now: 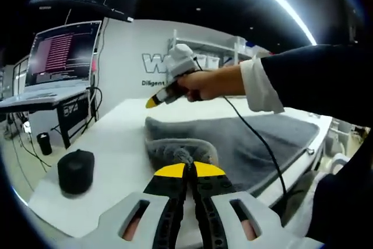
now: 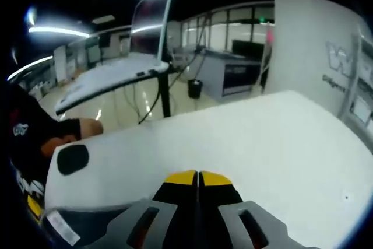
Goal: Open the folded towel by lifting each exposed corner and separating the folded layers until the towel lies flat within the target outline without major curled edges
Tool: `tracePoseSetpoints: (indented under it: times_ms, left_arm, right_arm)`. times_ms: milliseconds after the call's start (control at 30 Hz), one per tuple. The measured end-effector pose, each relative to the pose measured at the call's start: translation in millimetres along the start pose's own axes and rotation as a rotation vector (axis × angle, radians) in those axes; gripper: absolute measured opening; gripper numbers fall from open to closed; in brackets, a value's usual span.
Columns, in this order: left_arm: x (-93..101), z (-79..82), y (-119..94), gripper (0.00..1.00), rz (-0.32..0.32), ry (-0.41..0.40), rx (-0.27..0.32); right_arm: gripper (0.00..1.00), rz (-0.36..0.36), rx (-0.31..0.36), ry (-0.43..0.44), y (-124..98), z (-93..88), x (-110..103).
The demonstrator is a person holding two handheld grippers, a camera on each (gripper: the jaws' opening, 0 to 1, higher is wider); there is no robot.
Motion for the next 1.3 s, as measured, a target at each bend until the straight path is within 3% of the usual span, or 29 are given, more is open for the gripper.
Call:
tracePoseSetpoints:
  times_ms: [233,500,700,933,1100,1300]
  left_arm:
    - [-3.8,-5.7,-1.5,0.05,0.014,0.045,-0.008]
    - [-12.7,7.9,-19.2,0.11,0.055,0.054,0.070]
    - [-0.8,14.9,-20.7,0.07,0.025,0.078,0.096]
    - [13.3,3.2,-5.2,0.01,0.007,0.152,-0.013]
    - [11.0,-3.0,-2.7,0.01,0.083,0.187,-0.128]
    - [11.5,-8.4,-3.2,0.01,0.103,0.175,-0.190]
  right_arm:
    - [0.00,-0.014,-0.022,-0.005,1.5,-9.3,5.5]
    - [0.00,-0.016,-0.065,-0.049,9.6,-20.3,3.3]
    - [0.00,-0.008,-0.089,-0.077,19.1,-26.3,-0.6]
    - [0.00,-0.025,-0.114,-0.191,25.0,-31.3,-0.6]
    - [0.00,-0.035,-0.062,-0.278,28.6,-31.1,-0.7]
    - [0.00,-0.032,-0.060,-0.269,32.2,-34.1,-1.3]
Point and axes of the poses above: the point that each gripper's makers call its tool centre point, and the gripper's own axes: y roughly forward along the fingers, x roughly to its right, z roughly out of its top, the point moved 10 cm from there along -y, roughly backward along the fingers, and after that the axes turned 7 degrees about -y, right-handed, at the moved point
